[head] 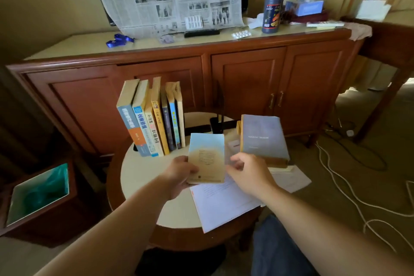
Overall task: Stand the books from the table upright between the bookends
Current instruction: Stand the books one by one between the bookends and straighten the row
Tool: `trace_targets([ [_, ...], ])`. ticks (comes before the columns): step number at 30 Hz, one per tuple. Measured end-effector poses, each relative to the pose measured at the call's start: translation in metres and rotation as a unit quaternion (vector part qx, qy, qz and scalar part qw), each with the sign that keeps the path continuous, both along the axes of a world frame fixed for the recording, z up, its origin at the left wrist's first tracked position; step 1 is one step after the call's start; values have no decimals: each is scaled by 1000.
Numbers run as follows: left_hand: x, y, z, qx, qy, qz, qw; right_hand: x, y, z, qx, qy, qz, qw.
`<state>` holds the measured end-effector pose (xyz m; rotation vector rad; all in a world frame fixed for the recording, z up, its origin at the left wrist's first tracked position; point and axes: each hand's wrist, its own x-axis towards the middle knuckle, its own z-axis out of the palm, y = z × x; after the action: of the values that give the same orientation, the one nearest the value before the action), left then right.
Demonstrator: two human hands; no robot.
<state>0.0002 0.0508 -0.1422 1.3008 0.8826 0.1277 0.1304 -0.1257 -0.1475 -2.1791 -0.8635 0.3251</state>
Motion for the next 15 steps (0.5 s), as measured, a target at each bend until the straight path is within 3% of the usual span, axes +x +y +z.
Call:
trace_targets([
  [5, -61, 38, -25, 82, 137, 81, 984, -8, 3, -7, -18, -17, 25, 999],
  [10, -86, 53, -34, 207, 255, 79, 941, -4, -1, -14, -37, -20, 22, 999],
  [15, -80, 40, -28, 389, 396, 14, 832, -1, -18, -11, 15, -60, 2, 998],
])
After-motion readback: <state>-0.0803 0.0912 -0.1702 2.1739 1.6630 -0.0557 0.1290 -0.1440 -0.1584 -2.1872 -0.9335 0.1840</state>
